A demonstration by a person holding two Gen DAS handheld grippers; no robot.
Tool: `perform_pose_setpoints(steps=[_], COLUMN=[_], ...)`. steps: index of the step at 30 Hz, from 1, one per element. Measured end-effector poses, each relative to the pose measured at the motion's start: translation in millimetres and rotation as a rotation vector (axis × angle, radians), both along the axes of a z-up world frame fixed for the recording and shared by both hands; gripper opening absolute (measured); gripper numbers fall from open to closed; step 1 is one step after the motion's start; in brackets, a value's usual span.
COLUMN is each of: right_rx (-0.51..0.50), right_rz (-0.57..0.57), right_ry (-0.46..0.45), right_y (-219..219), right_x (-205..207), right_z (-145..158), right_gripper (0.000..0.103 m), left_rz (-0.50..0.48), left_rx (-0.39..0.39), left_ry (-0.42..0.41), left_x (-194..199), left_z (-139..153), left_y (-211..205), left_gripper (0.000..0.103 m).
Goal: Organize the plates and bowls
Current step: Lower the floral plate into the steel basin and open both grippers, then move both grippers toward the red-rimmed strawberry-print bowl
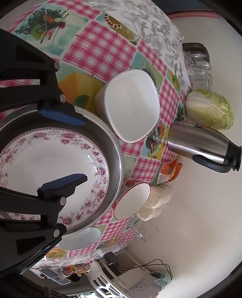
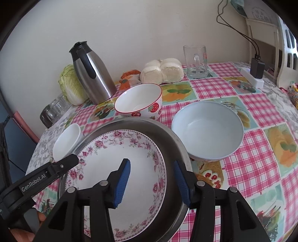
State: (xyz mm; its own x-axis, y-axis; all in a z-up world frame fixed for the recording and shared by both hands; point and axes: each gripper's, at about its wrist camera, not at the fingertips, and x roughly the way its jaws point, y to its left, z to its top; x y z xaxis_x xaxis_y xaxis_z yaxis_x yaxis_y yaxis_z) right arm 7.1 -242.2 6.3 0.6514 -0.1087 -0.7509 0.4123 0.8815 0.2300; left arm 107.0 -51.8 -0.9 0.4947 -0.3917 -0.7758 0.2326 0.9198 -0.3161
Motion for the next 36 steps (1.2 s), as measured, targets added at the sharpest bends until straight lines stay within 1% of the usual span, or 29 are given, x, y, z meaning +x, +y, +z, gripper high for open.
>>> perform_pose_setpoints(steps=[1, 3, 4, 5, 6, 7, 9, 11, 12, 14, 15, 16, 19, 20, 24, 27, 31, 36], right_rx=[0.004, 0.006, 0.005, 0.001, -0.007, -0.019, -0.045, -0.07, -0.08, -0.087, -0.083, -0.083, -0.135, -0.139, -0.096, -0.095, -0.08, -0.084], right_rz=[-0.005, -0.007, -0.009, -0.011, -0.015, -0.022, -0.036, -0.055, -0.063, -0.075, -0.078, -0.082, -0.077, -0.076, -0.077, -0.083, -0.086, -0.097], right_ry=[-0.003, -0.017, -0.021, -0.022, -0.018, -0.012, 0.006, 0.032, 0.046, 0.066, 0.074, 0.081, 0.09, 0.09, 0.082, 0.091, 0.041, -0.012], right_y=[-1, -3, -3, -4, -4, -4, -6, -8, -9, -12, -14, -15, -12, -12, -14, -15, -16, -19], right_x=[-1, -3, -4, -5, -5, -6, -7, -8, -8, -10, -11, -12, -13, -13, -14, -14, -16, -16], right_z=[2, 8, 11, 14, 17, 19, 23, 25, 25, 25, 24, 23, 26, 26, 26, 24, 28, 35], right_gripper=[0.053, 0.053, 0.054, 0.056, 0.064, 0.07, 0.075, 0.081, 0.086, 0.093, 0.103, 0.103, 0.103, 0.103, 0.103, 0.103, 0.103, 0.103], left_rz=[-0.001, -0.01, -0.012, -0.013, -0.014, -0.014, -0.007, 0.004, 0.011, 0.035, 0.05, 0.062, 0.09, 0.093, 0.09, 0.087, 0.08, 0.088], left_rx=[-0.002, 0.004, 0.015, 0.038, 0.061, 0.096, 0.171, 0.221, 0.236, 0.256, 0.266, 0.275, 0.269, 0.272, 0.311, 0.328, 0.33, 0.319], left_ry=[0.004, 0.007, 0.006, 0.006, 0.008, 0.01, 0.009, 0.002, -0.005, -0.025, -0.024, -0.021, -0.018, -0.016, -0.014, -0.008, -0.017, -0.055], left_x=[0, -1, -2, -3, -3, -4, -5, -6, -6, -7, -6, -6, -5, -5, -5, -4, 0, 9], left_z=[2, 6, 9, 12, 12, 13, 14, 13, 13, 14, 14, 14, 14, 13, 12, 11, 14, 23], left_y=[1, 0, 0, -1, -1, -2, -4, -4, -3, 0, 2, 3, 9, 9, 8, 6, 1, -5], left_gripper=[0.057, 0.064, 0.069, 0.072, 0.074, 0.078, 0.081, 0.086, 0.089, 0.1, 0.102, 0.103, 0.103, 0.103, 0.103, 0.103, 0.103, 0.103])
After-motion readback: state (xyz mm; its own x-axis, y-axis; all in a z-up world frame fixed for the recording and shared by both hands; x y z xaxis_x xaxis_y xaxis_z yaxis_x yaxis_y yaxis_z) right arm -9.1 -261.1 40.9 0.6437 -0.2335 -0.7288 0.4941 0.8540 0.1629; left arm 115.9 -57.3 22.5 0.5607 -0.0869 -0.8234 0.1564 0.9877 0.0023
